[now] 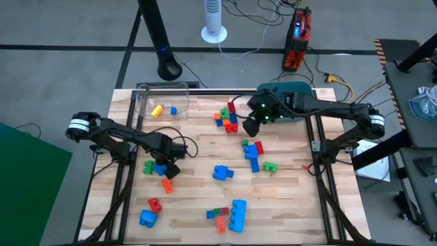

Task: Sort blocks by size
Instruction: Put the big blue game piece into the blue bin

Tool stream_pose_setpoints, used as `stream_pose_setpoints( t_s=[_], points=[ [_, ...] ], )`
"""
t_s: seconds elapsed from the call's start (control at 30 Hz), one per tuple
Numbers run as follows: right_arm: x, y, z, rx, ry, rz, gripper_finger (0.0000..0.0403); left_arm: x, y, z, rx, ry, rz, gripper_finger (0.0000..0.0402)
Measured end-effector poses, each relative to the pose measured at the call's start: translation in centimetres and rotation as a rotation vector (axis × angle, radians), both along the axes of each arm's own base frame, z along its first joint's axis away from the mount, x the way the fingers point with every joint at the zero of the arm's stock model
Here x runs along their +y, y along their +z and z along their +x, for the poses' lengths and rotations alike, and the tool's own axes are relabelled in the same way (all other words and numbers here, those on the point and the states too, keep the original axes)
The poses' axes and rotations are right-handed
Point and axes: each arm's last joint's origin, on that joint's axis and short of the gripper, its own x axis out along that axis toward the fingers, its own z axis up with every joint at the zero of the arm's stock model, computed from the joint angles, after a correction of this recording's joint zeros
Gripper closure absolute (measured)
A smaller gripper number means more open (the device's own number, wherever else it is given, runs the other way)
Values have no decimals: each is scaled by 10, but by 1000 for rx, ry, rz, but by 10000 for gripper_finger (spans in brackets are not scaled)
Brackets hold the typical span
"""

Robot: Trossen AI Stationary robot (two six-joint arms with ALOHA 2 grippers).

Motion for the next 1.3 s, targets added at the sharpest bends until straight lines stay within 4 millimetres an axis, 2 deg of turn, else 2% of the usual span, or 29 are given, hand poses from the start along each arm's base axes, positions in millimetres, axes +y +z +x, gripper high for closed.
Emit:
stream_pose_setpoints(
  t_s=[0.2, 0.43, 0.57, 0.7, 0.9, 1.13, 1.3],
  points=[
    [-1, 0, 0, 6, -19, -23, 170, 0, 1, 1, 0, 2, 18, 152],
    [-1, 0, 0, 10, -33, -39, 170, 0, 14, 15, -71, -11, 18, 154],
    [-1, 0, 0, 11, -33, -39, 170, 0, 40, 34, -185, -44, 59, 139],
    [-2, 0, 0, -1, -33, -42, 170, 4, 80, 56, -341, -98, 168, 144],
    [-2, 5, 3, -37, -9, -74, 170, 20, 158, 79, -575, -143, 426, 153],
    [0, 37, 8, -177, 78, -197, 170, 45, 256, 73, -856, -146, 653, 148],
    [13, 69, 3, -327, 119, -354, 170, 55, 309, 60, -1085, -166, 785, 148]
  ],
)
